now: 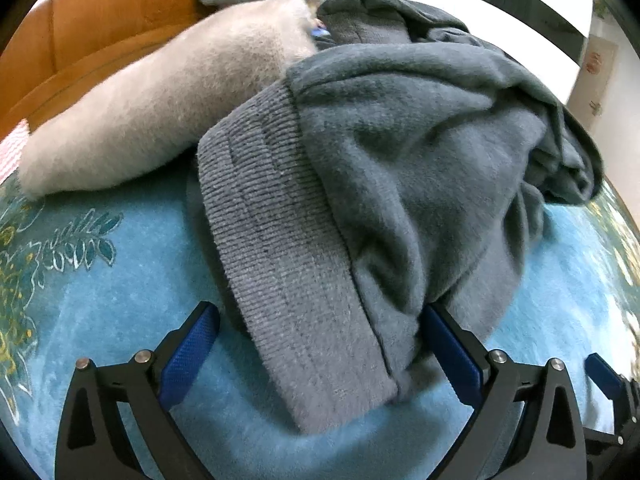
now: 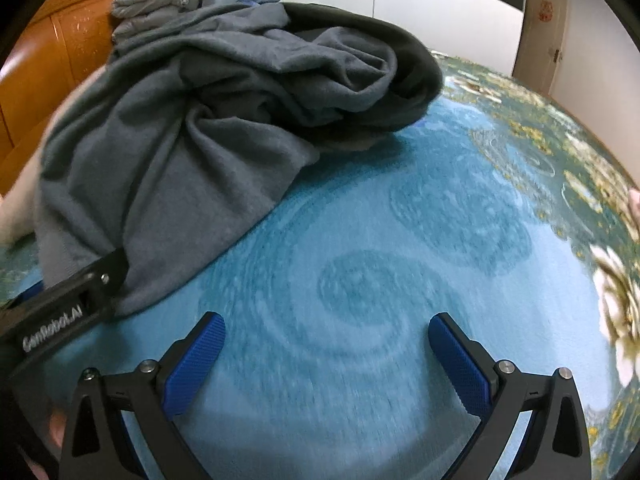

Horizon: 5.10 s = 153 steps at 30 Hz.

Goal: Fold clothes

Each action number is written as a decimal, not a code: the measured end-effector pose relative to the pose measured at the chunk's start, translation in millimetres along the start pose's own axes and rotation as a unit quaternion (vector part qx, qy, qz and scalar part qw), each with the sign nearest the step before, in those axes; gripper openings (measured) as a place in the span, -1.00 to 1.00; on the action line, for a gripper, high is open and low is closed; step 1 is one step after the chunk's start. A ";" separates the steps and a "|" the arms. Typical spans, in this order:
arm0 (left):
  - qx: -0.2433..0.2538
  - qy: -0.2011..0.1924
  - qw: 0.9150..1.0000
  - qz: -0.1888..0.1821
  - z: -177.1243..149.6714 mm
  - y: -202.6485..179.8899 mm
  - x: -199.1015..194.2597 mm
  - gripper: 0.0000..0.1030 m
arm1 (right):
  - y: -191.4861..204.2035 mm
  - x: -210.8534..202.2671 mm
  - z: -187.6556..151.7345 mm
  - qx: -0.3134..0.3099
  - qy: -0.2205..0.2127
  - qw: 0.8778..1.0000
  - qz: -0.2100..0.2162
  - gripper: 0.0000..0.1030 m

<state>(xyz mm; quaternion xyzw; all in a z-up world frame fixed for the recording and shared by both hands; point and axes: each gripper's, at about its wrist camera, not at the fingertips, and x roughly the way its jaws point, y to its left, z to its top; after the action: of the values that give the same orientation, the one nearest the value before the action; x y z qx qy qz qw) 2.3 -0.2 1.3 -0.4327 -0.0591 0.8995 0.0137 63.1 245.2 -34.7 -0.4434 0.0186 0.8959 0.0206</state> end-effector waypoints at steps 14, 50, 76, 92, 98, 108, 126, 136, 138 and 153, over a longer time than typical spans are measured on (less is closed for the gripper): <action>0.189 -0.087 0.975 0.081 36.2 -144.6 16.2 0.90 | -67.2 -54.9 -25.8 0.042 -0.046 0.997 -0.035 1.00; 0.108 -0.060 0.975 -0.187 65.8 -233.8 -138.0 -0.03 | -244.3 -140.6 -69.2 0.263 -0.086 0.960 -0.051 1.00; -0.010 0.080 0.974 -0.213 -0.5 -209.3 -81.4 -0.73 | -231.2 -95.4 -78.3 0.267 -0.025 0.963 -0.012 1.00; 0.228 0.066 0.882 -0.407 -65.3 -399.1 -163.6 -0.73 | -332.3 -189.3 -121.3 0.396 -0.124 0.906 -0.079 1.00; 0.186 0.164 0.886 -0.391 -104.2 -385.7 -113.5 -0.72 | -357.1 -220.3 -130.9 0.394 -0.134 0.903 -0.111 1.00; 0.077 0.130 0.917 -0.368 -64.8 -252.6 -110.6 -0.01 | -317.6 -194.5 -61.9 0.267 -0.106 0.957 -0.024 1.00; 0.191 0.152 0.895 -0.372 -113.8 -274.0 -83.6 0.33 | -290.7 -167.3 -33.4 0.253 -0.044 0.966 0.038 0.99; 0.175 0.173 0.886 -0.393 -121.0 -307.2 -67.5 -0.66 | -305.3 -187.9 -49.7 0.260 -0.034 0.965 0.006 0.99; 0.144 0.181 0.882 -0.410 -118.1 -295.3 -64.7 -0.70 | -304.1 -187.7 -48.3 0.258 -0.033 0.965 0.006 0.99; 0.030 -0.060 0.969 -0.238 20.4 -103.2 -137.0 -0.75 | -273.4 -181.7 -19.0 0.219 -0.046 0.974 0.042 0.99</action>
<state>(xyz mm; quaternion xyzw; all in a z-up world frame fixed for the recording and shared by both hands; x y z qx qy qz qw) 69.2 89.9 132.6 -0.3512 -0.1343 0.8959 0.2368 202.9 513.5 94.1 -0.3850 0.2324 0.8895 0.0807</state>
